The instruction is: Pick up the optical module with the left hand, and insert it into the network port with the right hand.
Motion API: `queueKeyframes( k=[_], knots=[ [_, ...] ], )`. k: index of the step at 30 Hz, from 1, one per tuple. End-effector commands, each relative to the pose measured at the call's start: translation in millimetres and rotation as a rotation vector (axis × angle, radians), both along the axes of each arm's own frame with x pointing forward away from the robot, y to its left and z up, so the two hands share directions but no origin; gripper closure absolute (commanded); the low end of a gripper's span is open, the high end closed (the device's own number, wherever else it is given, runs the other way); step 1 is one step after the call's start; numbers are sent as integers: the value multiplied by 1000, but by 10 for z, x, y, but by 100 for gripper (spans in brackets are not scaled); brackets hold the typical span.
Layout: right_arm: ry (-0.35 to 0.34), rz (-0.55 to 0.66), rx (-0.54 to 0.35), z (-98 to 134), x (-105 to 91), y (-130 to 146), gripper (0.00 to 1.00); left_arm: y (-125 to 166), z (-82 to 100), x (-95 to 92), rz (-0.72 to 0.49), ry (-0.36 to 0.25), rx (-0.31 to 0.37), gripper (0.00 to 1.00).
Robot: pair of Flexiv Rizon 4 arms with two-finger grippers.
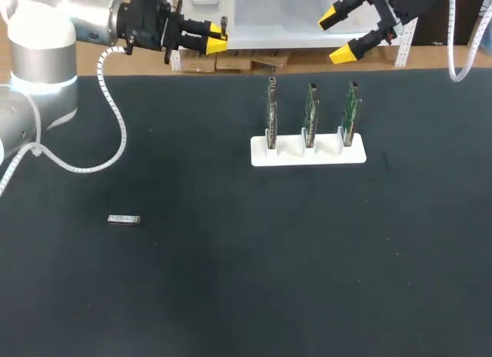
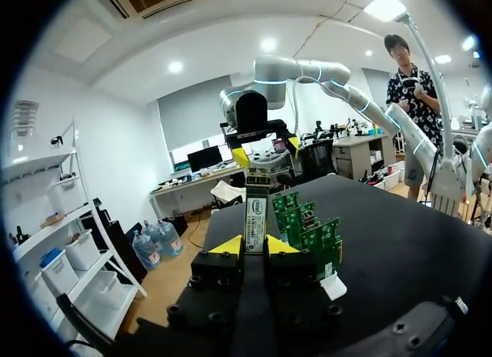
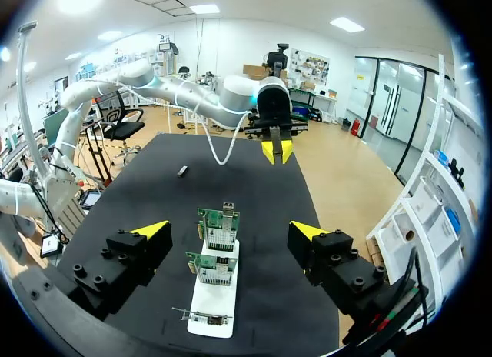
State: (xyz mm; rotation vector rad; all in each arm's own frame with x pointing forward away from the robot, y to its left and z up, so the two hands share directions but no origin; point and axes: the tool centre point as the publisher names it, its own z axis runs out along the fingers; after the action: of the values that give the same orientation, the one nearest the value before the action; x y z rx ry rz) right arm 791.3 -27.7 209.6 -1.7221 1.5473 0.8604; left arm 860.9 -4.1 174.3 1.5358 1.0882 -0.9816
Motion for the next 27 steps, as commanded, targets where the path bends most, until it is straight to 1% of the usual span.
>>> queueKeyframes(
  k=[1, 22, 24, 26, 27],
  knots=[
    [-2, -3, 0, 1, -16, -2, 0, 4, 12, 89, -242, 46, 71, 100],
    [-2, -3, 0, 1, -16, -2, 0, 4, 12, 89, -242, 46, 71, 100],
    [-2, -3, 0, 1, -16, -2, 0, -60, -13, 109, -278, 49, 51, 100],
    [-2, -3, 0, 1, -16, -2, 0, -157, -33, 102, -290, 48, 61, 100],
    [-2, -3, 0, 1, -16, -2, 0, -189, -48, 100, -296, 41, 39, 100]
  ],
)
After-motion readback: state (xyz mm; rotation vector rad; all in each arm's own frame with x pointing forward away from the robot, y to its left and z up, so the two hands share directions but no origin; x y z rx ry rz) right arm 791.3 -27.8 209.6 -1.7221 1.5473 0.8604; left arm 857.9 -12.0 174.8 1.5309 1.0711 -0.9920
